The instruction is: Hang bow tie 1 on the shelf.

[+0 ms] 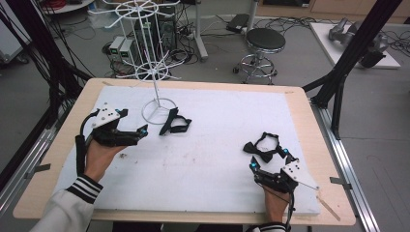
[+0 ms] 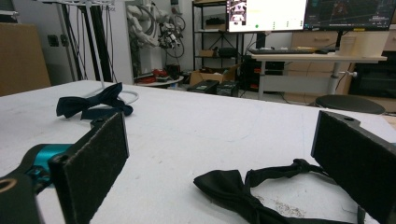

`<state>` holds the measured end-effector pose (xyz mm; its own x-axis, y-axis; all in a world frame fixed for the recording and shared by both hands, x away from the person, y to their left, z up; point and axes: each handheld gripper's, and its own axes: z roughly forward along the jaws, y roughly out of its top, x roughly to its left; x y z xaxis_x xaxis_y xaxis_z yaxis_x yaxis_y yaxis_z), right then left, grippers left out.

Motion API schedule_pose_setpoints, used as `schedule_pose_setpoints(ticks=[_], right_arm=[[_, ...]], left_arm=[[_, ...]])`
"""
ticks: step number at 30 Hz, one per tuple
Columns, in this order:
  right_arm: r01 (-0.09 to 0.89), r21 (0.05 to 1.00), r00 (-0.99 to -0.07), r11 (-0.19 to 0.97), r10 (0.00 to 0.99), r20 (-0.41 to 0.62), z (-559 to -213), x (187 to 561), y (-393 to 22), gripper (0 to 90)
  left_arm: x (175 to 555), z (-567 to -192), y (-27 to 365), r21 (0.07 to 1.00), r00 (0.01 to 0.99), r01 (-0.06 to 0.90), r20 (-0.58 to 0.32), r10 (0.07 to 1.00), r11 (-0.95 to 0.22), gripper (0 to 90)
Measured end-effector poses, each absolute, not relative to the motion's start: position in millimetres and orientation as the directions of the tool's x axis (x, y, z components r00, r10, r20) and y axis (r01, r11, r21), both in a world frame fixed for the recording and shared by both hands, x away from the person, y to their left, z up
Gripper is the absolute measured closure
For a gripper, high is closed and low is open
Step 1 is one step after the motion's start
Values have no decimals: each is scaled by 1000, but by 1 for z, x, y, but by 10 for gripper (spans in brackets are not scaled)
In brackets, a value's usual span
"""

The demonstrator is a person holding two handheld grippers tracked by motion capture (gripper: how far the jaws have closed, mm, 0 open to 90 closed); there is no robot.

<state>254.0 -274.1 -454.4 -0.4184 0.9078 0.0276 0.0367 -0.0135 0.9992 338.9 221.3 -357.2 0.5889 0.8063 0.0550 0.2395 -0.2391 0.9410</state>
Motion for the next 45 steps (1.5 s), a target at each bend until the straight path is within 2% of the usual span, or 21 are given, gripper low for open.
schedule_pose_setpoints(ticks=[14,36,45], right_arm=[[43,999,-416,-17,909,33,-454,254,-274,33],[42,999,-418,-16,908,32,-454,254,-274,33],[42,999,-418,-16,908,32,-454,254,-274,33]], left_arm=[[363,-369,194,876,605,332,87,791,-351,98],[409,-383,162,768,598,481,66,799,-423,113],[423,-388,153,745,580,530,30,814,-405,151]])
